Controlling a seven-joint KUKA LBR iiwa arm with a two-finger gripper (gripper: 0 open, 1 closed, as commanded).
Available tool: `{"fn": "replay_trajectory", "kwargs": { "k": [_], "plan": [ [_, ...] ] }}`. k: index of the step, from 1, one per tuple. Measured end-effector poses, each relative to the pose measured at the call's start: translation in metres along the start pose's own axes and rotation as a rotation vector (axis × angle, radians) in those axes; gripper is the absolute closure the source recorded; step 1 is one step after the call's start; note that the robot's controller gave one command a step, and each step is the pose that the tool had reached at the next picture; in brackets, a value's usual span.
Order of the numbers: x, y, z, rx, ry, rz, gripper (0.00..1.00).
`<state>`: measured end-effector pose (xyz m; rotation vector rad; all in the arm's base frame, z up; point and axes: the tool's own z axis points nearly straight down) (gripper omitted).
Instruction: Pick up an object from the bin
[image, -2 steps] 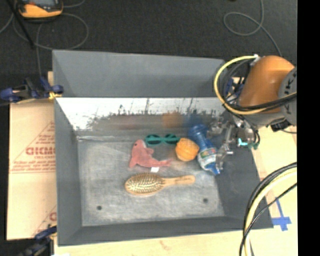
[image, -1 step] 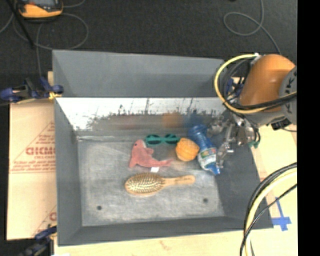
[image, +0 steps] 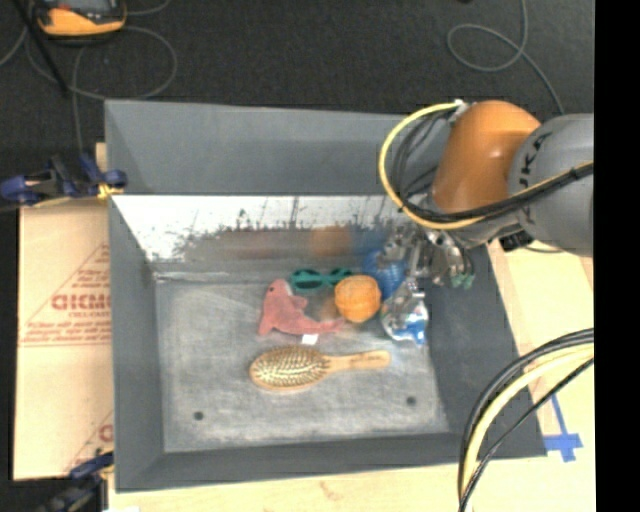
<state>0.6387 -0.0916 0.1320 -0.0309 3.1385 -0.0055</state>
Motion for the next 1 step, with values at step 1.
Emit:
{"fn": "replay_trajectory", "kwargs": {
  "k": [1],
  "plan": [
    [0.0212,0.0202,0.0057,-0.007,-0.002,0.149,0.00]
  ]
}}
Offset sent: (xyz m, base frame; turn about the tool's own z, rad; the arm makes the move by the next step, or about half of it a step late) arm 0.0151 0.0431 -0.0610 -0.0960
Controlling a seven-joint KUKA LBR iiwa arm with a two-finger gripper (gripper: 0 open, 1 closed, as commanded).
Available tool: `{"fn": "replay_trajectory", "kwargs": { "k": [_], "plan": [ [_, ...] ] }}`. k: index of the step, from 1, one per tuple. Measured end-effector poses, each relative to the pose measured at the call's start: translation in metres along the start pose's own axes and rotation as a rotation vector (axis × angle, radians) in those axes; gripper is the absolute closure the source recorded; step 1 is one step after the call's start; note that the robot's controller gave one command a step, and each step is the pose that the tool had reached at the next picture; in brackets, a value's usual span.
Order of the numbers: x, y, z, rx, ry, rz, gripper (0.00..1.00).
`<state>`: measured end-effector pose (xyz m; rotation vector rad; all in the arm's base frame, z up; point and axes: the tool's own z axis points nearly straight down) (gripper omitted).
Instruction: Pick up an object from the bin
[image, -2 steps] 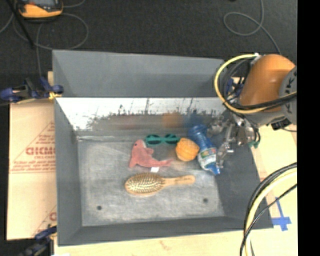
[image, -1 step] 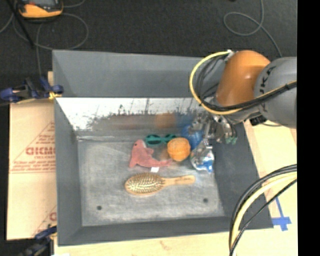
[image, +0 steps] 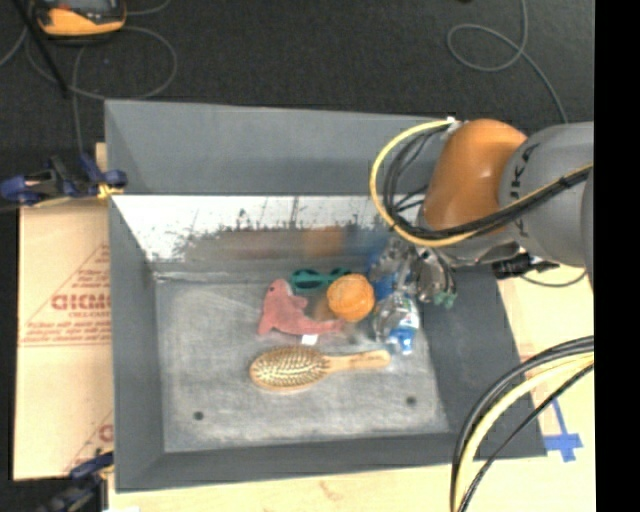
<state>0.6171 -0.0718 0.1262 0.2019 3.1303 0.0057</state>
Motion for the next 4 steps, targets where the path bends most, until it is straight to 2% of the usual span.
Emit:
{"fn": "replay_trajectory", "kwargs": {
  "k": [1,2,3,4],
  "plan": [
    [-0.039,0.020,0.043,0.015,0.001,-0.243,1.00],
    [-0.039,0.020,0.044,0.014,-0.001,-0.243,1.00],
    [-0.028,0.032,0.008,0.006,0.006,-0.243,1.00],
    [-0.029,0.037,-0.045,0.006,-0.003,-0.246,1.00]
  ]
}}
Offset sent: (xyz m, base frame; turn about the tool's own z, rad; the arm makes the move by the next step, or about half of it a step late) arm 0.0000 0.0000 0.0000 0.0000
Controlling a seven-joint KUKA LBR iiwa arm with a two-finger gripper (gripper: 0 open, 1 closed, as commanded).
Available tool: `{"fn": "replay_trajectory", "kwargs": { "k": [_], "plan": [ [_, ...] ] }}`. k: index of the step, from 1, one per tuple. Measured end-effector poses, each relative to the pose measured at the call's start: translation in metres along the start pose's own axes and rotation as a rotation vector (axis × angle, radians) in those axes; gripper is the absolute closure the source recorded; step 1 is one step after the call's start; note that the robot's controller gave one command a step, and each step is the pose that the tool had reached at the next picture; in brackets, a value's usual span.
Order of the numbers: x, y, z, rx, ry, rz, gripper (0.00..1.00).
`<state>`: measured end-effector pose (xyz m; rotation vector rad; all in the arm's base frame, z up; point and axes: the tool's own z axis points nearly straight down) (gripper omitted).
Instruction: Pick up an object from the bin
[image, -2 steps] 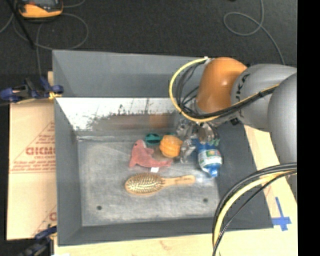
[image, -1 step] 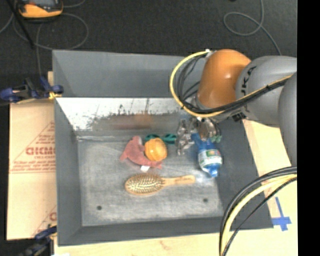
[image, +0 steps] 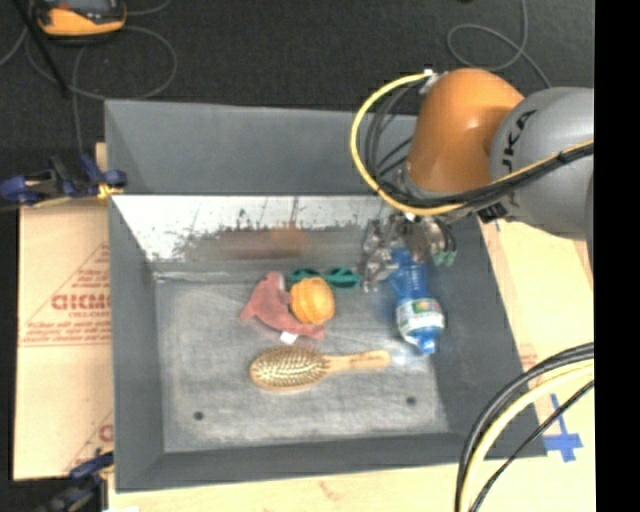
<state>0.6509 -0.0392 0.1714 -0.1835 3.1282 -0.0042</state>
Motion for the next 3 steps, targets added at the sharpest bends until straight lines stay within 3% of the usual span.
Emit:
{"fn": "replay_trajectory", "kwargs": {
  "k": [1,2,3],
  "plan": [
    [0.001,0.009,0.044,0.000,0.004,-0.011,0.00],
    [0.000,0.009,0.043,0.000,0.003,-0.011,0.00],
    [0.002,0.052,0.081,-0.003,-0.002,0.028,0.00]
  ]
}}
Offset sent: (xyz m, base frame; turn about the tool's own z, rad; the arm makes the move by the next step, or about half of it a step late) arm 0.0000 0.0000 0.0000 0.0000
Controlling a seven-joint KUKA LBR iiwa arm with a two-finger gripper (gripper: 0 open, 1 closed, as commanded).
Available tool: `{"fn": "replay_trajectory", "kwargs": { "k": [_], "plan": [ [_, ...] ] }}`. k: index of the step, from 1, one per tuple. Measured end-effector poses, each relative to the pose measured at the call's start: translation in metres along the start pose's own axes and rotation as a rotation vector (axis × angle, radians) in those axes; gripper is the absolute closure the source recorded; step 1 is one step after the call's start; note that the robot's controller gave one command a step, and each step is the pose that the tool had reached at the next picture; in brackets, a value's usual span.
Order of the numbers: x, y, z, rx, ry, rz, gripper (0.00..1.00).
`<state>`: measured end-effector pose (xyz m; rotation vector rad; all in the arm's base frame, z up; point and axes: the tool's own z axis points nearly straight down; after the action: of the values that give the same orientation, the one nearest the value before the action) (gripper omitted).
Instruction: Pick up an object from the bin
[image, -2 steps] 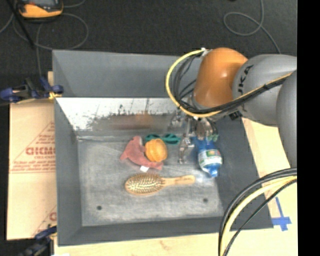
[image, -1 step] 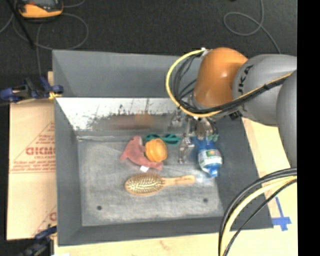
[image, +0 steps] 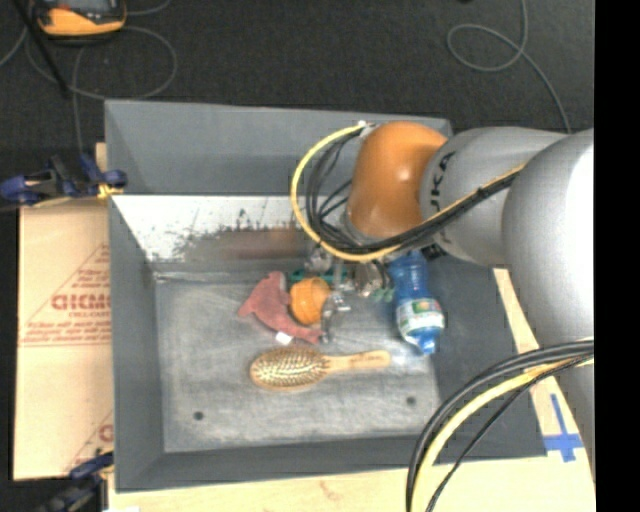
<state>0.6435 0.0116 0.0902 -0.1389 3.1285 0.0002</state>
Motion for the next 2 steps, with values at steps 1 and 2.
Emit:
{"fn": "replay_trajectory", "kwargs": {
  "k": [1,2],
  "plan": [
    [0.0017,0.0037,0.0145,-0.007,0.003,0.314,1.00],
    [0.0016,0.0036,0.0145,-0.006,0.003,0.313,1.00]
  ]
}}
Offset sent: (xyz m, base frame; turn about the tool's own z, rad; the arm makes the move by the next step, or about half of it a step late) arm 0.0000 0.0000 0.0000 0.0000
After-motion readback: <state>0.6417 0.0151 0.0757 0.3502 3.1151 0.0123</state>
